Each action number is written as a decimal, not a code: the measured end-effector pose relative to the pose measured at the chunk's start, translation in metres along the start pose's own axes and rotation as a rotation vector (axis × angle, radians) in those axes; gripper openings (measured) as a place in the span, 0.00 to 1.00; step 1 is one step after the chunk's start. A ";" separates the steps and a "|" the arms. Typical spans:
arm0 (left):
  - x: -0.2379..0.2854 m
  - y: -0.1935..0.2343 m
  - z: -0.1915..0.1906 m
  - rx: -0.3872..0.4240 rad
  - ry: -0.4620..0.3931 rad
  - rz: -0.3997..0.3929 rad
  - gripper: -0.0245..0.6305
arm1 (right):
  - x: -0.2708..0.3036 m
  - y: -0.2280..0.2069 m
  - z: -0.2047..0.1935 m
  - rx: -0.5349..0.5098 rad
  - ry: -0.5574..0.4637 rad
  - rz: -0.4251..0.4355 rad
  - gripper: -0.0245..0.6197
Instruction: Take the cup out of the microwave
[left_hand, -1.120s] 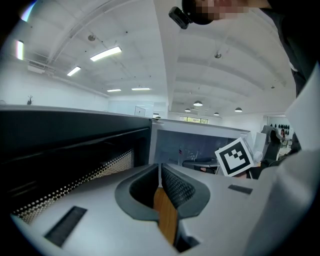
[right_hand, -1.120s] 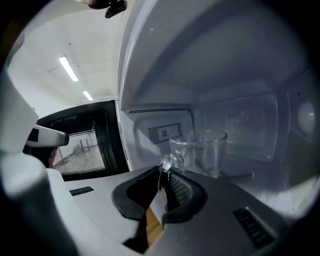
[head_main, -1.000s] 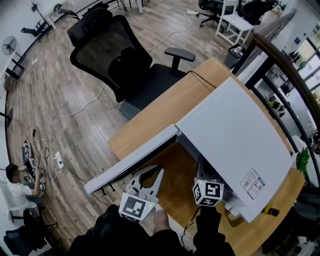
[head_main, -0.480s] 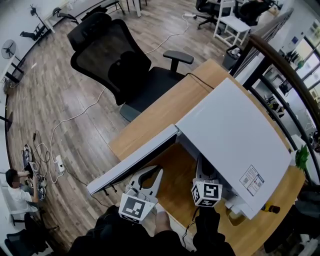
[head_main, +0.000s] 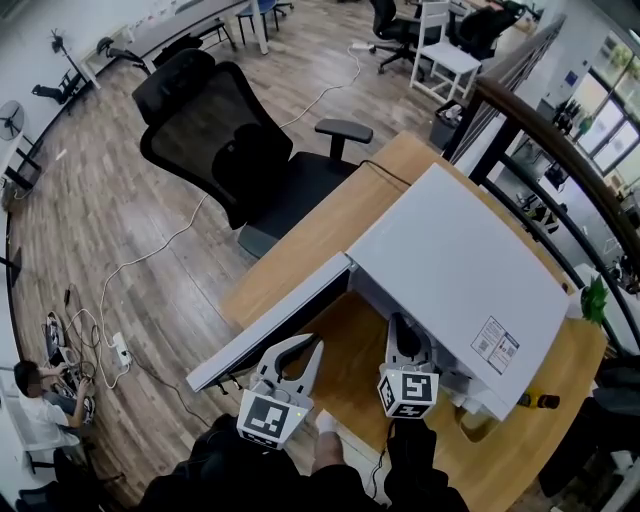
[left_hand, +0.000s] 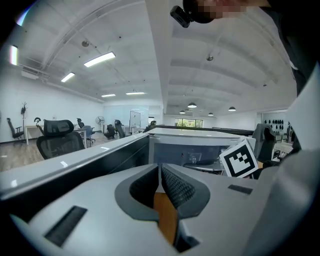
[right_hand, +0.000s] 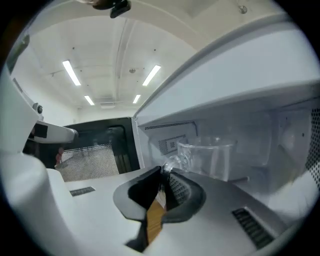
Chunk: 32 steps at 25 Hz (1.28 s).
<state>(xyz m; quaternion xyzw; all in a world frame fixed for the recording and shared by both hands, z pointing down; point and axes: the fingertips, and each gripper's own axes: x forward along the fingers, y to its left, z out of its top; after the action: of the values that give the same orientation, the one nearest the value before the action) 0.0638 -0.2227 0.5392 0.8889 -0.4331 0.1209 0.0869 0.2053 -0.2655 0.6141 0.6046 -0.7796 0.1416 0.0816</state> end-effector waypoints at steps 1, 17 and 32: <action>-0.002 0.000 0.005 0.006 -0.027 -0.003 0.09 | -0.003 0.003 0.002 0.002 -0.004 -0.003 0.07; -0.054 -0.002 0.029 0.068 -0.017 -0.113 0.09 | -0.059 0.046 0.016 0.044 -0.050 -0.103 0.07; -0.096 -0.025 0.052 0.125 -0.078 -0.241 0.09 | -0.130 0.067 0.028 0.081 -0.111 -0.234 0.07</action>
<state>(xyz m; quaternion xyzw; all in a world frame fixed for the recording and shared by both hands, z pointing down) 0.0337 -0.1487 0.4607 0.9423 -0.3178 0.1016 0.0284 0.1747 -0.1398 0.5411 0.7012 -0.7006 0.1289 0.0296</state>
